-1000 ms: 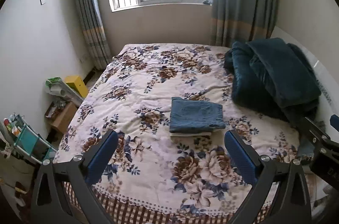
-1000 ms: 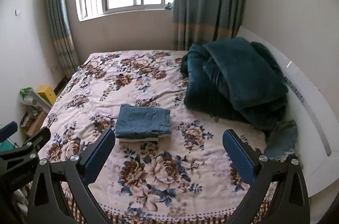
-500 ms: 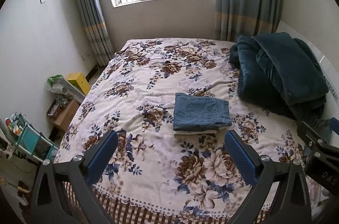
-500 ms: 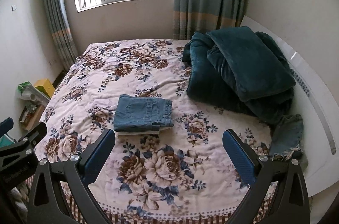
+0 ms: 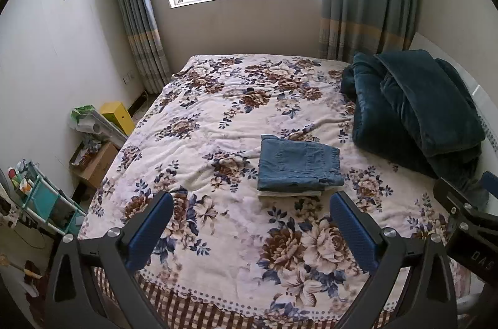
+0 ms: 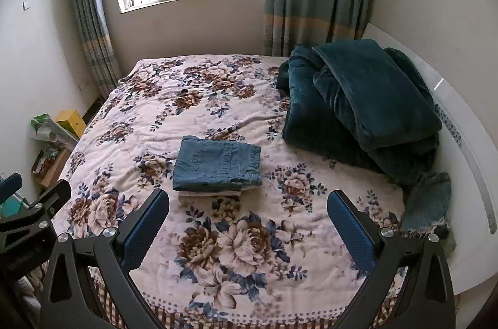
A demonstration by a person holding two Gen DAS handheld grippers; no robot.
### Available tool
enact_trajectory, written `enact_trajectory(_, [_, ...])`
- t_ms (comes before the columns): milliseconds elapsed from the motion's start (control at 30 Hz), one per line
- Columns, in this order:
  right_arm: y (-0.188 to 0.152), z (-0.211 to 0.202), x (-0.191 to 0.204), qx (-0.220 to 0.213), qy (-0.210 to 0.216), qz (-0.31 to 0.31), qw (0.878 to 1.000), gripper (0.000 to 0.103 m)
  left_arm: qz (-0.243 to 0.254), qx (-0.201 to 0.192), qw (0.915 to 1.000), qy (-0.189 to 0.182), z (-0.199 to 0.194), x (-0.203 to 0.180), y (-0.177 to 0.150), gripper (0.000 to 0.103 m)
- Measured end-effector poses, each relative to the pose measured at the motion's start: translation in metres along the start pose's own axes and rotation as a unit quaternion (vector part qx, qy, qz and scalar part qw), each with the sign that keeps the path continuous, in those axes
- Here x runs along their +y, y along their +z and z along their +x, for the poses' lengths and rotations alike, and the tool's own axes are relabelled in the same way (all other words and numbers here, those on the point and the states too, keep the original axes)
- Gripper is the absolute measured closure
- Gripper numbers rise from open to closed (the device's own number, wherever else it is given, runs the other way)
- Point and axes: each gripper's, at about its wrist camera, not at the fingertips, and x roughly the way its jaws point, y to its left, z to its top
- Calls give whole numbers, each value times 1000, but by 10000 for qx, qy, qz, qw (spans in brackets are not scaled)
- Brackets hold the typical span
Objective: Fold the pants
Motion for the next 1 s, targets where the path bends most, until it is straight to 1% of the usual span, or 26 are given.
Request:
enact_trajectory(300, [1,3,9,-6,99,-35,9999,0,32,-55,9999,83,-1,3,-1,0])
enact_trajectory(1000, [1,0,9,-21,93,-81,9999,0,51,-101,9999,50,-6,2,2,0])
